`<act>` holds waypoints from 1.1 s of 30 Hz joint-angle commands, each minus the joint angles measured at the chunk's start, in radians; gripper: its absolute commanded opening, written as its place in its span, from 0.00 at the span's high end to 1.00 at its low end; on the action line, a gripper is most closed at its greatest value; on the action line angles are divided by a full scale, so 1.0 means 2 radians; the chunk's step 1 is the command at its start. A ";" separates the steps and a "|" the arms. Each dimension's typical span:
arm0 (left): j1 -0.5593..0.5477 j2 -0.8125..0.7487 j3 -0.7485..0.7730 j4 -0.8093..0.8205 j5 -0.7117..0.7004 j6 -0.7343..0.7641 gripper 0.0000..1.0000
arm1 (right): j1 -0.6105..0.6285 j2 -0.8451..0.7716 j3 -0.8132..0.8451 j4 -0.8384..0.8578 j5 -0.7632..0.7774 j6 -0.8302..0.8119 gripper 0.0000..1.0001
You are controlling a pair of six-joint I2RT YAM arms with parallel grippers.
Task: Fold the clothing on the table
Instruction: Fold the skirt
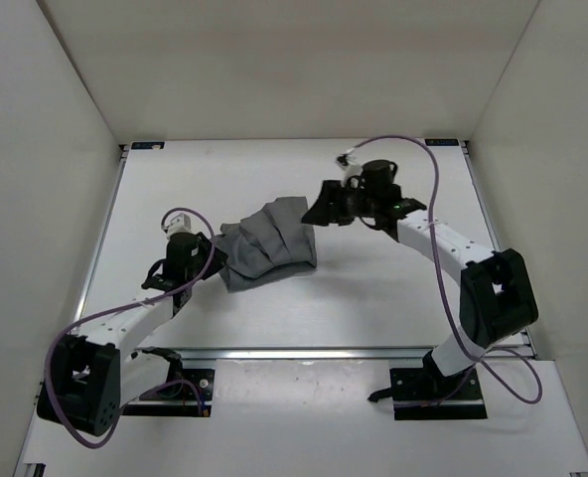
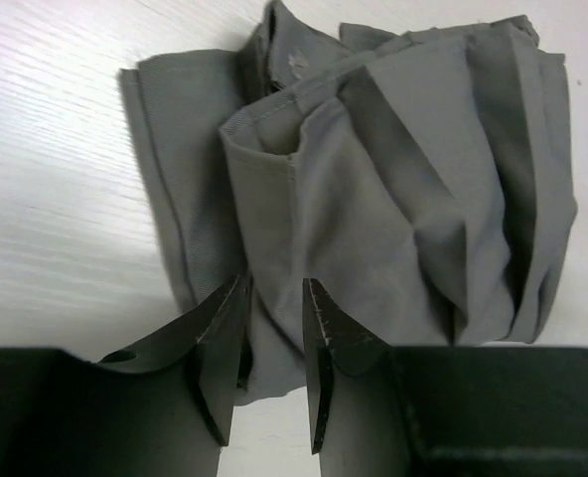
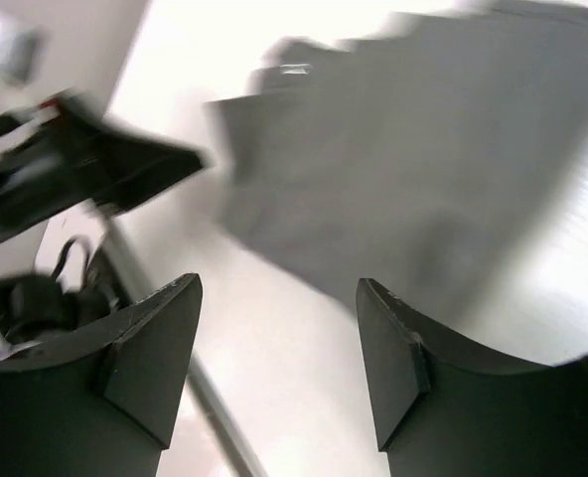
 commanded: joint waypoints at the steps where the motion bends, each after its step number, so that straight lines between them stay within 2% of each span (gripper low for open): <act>1: -0.008 0.011 0.013 0.051 0.022 -0.032 0.60 | -0.059 0.007 -0.052 0.067 -0.041 0.023 0.40; 4: -0.013 0.040 0.027 0.069 0.035 -0.042 0.60 | -0.095 0.028 -0.069 0.097 -0.072 0.039 0.38; 8: -0.009 0.088 0.045 0.069 0.034 -0.042 0.60 | -0.109 0.065 -0.079 0.140 -0.098 0.070 0.40; 11: -0.009 0.113 0.044 0.069 0.035 -0.039 0.69 | -0.111 0.092 -0.065 0.138 -0.099 0.067 0.41; 13: -0.004 0.124 0.038 0.069 0.034 -0.040 0.78 | -0.111 0.110 -0.065 0.139 -0.094 0.071 0.43; 19: -0.001 0.149 0.033 0.077 0.042 -0.034 0.88 | -0.116 0.145 -0.070 0.147 -0.102 0.073 0.46; 26: -0.002 0.162 0.027 0.086 0.051 -0.034 0.90 | -0.101 0.187 -0.057 0.189 -0.147 0.095 0.47; 33: 0.001 0.160 0.022 0.089 0.051 -0.030 0.90 | -0.074 0.226 -0.016 0.175 -0.153 0.095 0.48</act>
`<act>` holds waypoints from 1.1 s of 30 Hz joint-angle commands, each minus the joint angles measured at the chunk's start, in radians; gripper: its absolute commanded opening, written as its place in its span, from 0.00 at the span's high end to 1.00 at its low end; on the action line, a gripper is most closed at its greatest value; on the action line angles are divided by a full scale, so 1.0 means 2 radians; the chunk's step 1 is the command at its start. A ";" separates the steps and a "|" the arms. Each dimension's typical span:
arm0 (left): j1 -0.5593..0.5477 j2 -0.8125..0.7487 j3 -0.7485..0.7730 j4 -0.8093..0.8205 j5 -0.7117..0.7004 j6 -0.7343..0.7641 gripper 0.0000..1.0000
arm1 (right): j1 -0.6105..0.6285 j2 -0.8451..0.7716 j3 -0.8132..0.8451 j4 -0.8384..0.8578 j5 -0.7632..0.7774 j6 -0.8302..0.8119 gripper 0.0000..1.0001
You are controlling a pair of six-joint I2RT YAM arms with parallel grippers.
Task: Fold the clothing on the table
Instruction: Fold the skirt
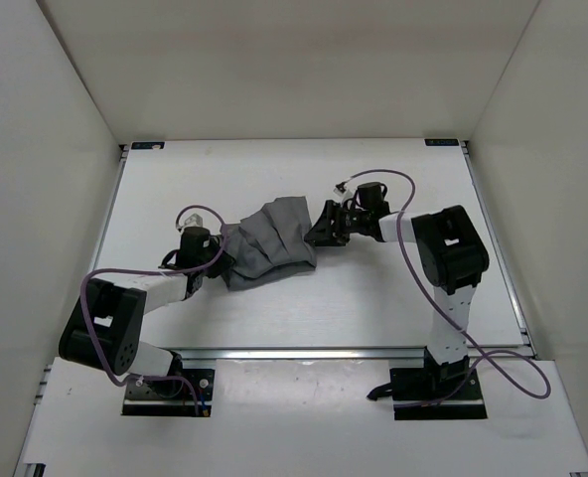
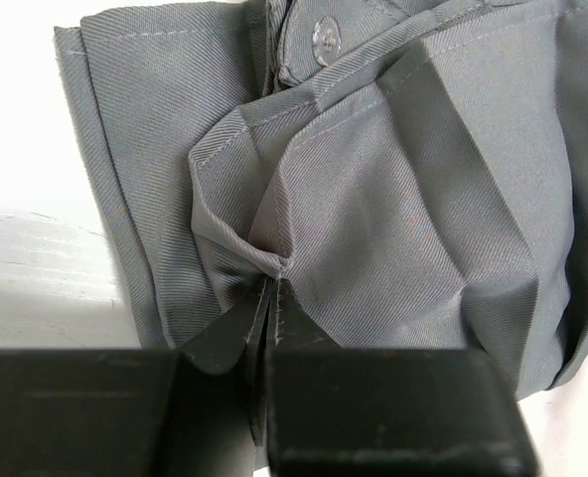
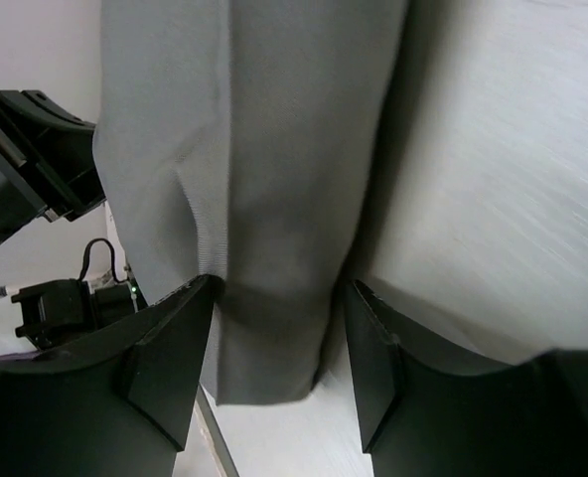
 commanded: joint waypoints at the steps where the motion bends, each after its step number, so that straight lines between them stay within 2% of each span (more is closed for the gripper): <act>1: 0.004 -0.009 -0.007 0.008 0.009 0.006 0.90 | 0.017 0.008 0.028 0.031 -0.027 0.005 0.48; 5: 0.004 -0.009 -0.009 0.005 0.009 0.006 0.90 | 0.029 0.027 0.037 0.047 -0.052 0.020 0.49; 8: 0.004 -0.008 -0.009 0.007 0.010 0.011 0.89 | 0.038 0.036 0.048 0.037 -0.058 0.012 0.71; 9: 0.004 -0.010 -0.009 0.006 0.012 0.008 0.88 | 0.042 0.036 0.051 0.034 -0.064 0.010 0.89; 10: 0.004 -0.012 -0.011 0.005 0.015 0.008 0.87 | 0.041 0.037 0.051 0.030 -0.065 0.008 0.99; 11: 0.009 -0.017 -0.010 0.005 0.017 0.008 0.86 | 0.042 0.038 0.046 0.028 -0.062 0.008 1.00; 16: 0.009 -0.035 0.009 -0.024 0.045 0.026 0.78 | 0.025 -0.038 -0.022 -0.013 0.010 -0.019 1.00; 18: 0.014 -0.046 0.012 -0.031 0.057 0.028 0.76 | 0.015 -0.102 -0.090 -0.015 0.056 -0.017 1.00; 21: 0.013 -0.075 0.022 -0.025 0.070 0.021 0.67 | -0.008 -0.168 -0.159 -0.014 0.079 -0.008 1.00; 25: 0.007 -0.101 0.028 -0.012 0.098 0.004 0.62 | -0.017 -0.203 -0.209 0.019 0.083 0.019 1.00; 28: 0.007 -0.115 0.031 -0.015 0.116 0.006 0.60 | -0.017 -0.198 -0.203 0.015 0.079 0.017 1.00; 29: 0.008 -0.122 0.029 -0.018 0.123 0.011 0.60 | -0.020 -0.194 -0.200 0.015 0.075 0.012 0.91; 33: 0.025 -0.163 0.016 -0.031 0.130 0.030 0.58 | -0.019 -0.205 -0.195 0.017 0.063 -0.002 0.65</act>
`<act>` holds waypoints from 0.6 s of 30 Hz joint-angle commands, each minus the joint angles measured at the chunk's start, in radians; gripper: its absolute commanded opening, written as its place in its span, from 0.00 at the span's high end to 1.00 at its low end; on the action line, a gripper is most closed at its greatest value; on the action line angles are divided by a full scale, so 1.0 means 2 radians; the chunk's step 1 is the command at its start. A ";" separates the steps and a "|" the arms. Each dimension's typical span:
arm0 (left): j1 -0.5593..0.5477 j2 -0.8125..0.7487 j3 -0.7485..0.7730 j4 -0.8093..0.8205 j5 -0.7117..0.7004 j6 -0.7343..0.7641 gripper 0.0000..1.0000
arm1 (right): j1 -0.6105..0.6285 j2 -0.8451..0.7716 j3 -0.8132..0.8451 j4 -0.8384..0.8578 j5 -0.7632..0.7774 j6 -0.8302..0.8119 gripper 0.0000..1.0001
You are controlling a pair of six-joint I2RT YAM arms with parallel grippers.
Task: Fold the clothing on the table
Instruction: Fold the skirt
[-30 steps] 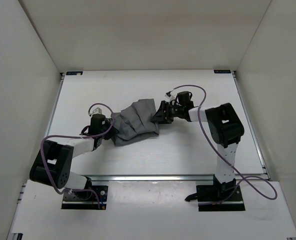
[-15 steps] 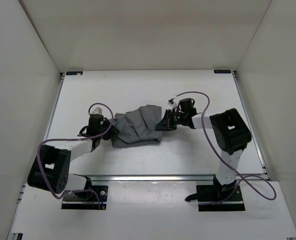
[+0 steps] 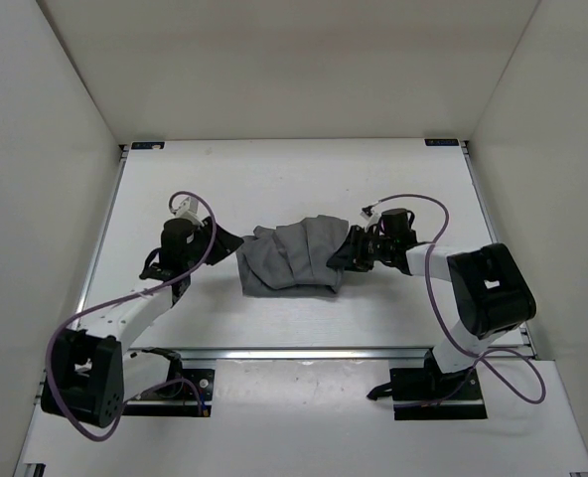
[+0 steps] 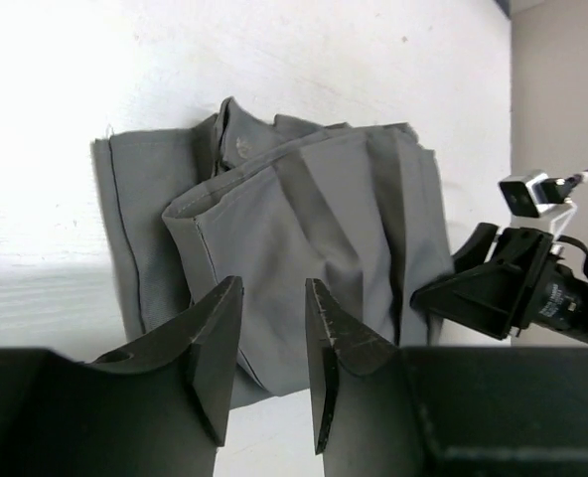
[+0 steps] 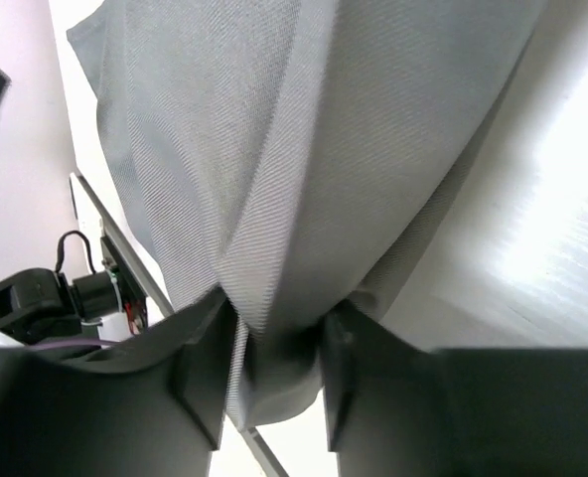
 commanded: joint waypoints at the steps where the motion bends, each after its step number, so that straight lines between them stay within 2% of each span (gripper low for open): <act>1: 0.016 -0.042 -0.001 -0.011 0.021 0.019 0.57 | 0.002 -0.022 0.019 0.012 0.001 -0.021 0.62; 3: 0.014 -0.061 0.004 -0.035 0.032 0.051 0.54 | 0.006 -0.042 0.038 -0.043 0.026 -0.051 0.50; 4: 0.018 -0.069 0.009 -0.040 0.034 0.069 0.45 | 0.003 -0.058 0.048 -0.058 0.052 -0.055 0.47; 5: 0.017 -0.072 0.012 -0.048 0.041 0.081 0.02 | 0.002 -0.075 0.052 -0.085 0.072 -0.072 0.45; 7: 0.017 -0.084 0.017 -0.064 0.050 0.105 0.01 | -0.008 -0.098 0.058 -0.132 0.094 -0.089 0.43; 10: 0.003 -0.078 0.048 -0.140 0.033 0.146 0.01 | -0.025 -0.130 0.060 -0.169 0.113 -0.109 0.40; 15: -0.020 -0.052 0.078 -0.246 -0.006 0.208 0.01 | -0.041 -0.161 0.053 -0.201 0.133 -0.127 0.38; 18: -0.036 -0.030 0.084 -0.299 -0.056 0.223 0.01 | -0.050 -0.163 0.059 -0.205 0.134 -0.132 0.36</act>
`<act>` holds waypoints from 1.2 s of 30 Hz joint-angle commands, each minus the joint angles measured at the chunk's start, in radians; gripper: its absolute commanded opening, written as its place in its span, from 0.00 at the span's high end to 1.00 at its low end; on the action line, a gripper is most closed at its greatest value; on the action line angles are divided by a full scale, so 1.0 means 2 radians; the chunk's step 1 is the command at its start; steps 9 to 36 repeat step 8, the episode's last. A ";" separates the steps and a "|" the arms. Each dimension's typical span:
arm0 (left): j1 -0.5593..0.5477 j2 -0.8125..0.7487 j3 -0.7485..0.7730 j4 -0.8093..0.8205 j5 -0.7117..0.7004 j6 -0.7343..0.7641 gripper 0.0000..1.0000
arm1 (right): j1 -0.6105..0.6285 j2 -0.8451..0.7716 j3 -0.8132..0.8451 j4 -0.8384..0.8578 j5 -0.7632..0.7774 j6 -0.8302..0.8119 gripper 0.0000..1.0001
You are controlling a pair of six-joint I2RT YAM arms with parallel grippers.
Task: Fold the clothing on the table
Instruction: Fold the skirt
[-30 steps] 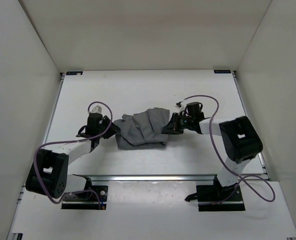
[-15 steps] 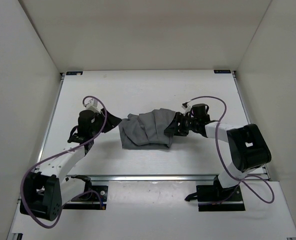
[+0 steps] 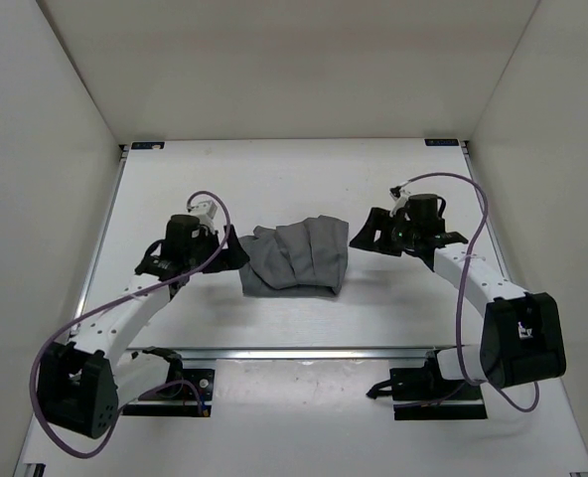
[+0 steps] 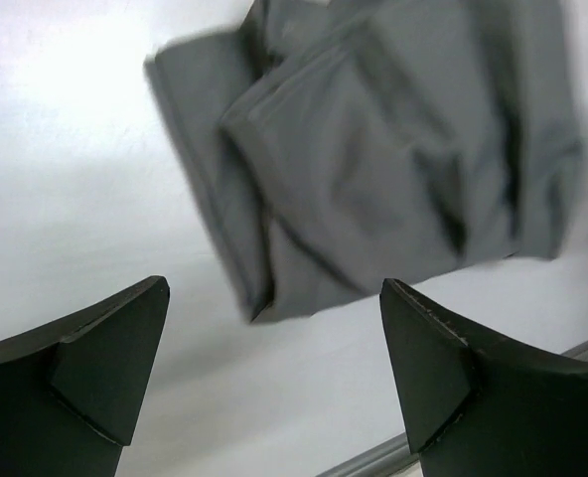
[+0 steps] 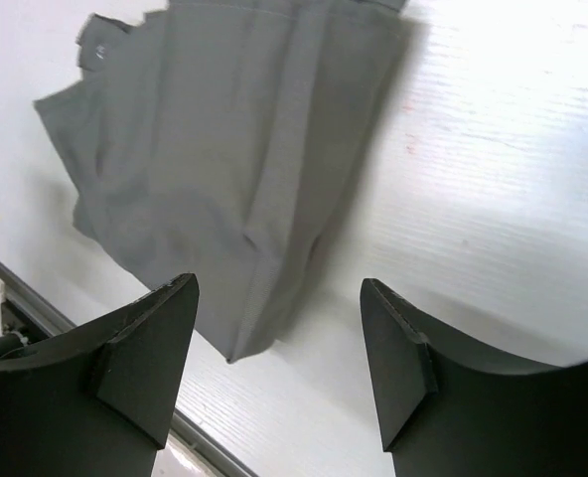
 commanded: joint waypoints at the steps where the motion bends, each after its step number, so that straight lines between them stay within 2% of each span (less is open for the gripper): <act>1: -0.015 0.020 0.012 -0.100 -0.056 0.054 0.01 | -0.003 -0.006 0.016 -0.027 0.016 -0.021 0.36; 6: 0.011 0.011 0.002 -0.116 -0.053 0.069 0.01 | 0.008 -0.002 0.022 -0.027 0.020 -0.029 0.36; 8: 0.001 0.010 0.014 -0.144 -0.088 0.083 0.01 | 0.011 0.002 0.026 -0.030 0.023 -0.034 0.35; 36: 0.001 0.010 0.014 -0.144 -0.088 0.083 0.01 | 0.011 0.002 0.026 -0.030 0.023 -0.034 0.35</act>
